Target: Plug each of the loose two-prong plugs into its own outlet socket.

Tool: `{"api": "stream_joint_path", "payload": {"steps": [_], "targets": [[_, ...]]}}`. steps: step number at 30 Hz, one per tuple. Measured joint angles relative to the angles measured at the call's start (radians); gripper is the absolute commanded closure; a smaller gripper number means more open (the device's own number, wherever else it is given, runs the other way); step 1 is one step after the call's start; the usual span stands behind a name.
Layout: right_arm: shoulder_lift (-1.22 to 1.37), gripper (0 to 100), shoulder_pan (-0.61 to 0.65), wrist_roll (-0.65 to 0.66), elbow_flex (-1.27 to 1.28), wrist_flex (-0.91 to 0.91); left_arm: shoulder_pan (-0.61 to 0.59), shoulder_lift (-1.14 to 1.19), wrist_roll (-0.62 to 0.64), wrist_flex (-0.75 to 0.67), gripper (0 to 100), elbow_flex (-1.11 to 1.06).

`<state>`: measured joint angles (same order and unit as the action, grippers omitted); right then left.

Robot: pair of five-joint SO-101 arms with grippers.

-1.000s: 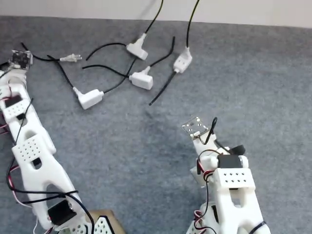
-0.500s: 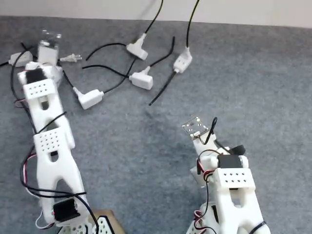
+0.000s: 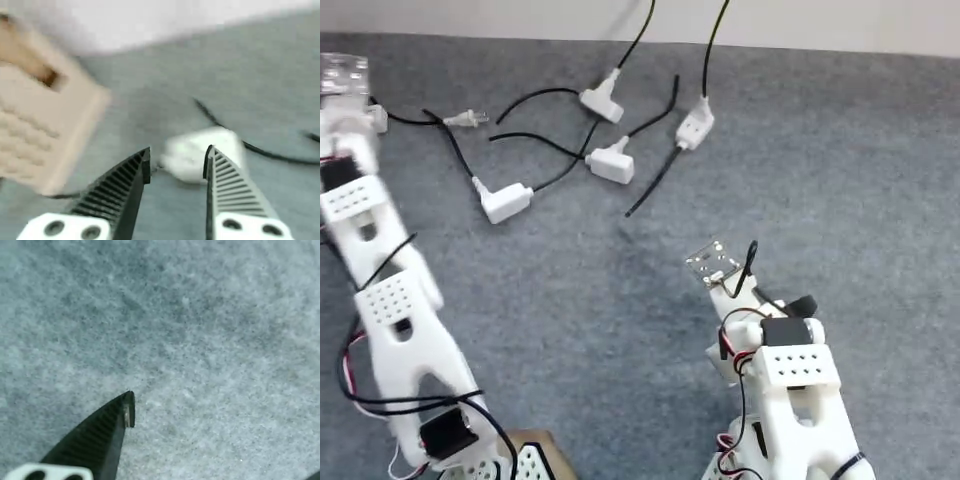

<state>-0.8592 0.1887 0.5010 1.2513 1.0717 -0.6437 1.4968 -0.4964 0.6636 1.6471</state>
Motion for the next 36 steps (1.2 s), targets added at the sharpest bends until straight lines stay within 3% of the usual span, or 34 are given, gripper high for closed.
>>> {"api": "stream_joint_path", "payload": {"steps": [4, 9, 19, 25, 34, 36], "targets": [[0.000, 45.3, 0.000, 0.000, 0.000, 0.000, -0.043, 0.041, -0.017, -0.193, 81, 0.000], [0.000, 45.3, 0.003, 0.000, 0.000, 0.000, -0.041, 0.120, -0.138, -0.436, 81, -0.126], [0.000, 45.3, 0.003, 0.000, 0.000, 0.000, 0.018, 0.055, -0.152, -0.485, 81, -0.411], [0.000, 45.3, 0.003, 0.000, 0.000, 0.000, 0.061, -0.017, -0.060, -0.189, 81, -0.381], [0.089, 45.3, 0.003, 0.072, -0.052, 0.117, 0.181, -0.084, -0.051, 0.580, 81, -0.083], [0.149, 45.3, 0.008, 0.072, -0.078, 0.120, 0.190, -0.103, -0.051, 0.683, 81, -0.048]]}}
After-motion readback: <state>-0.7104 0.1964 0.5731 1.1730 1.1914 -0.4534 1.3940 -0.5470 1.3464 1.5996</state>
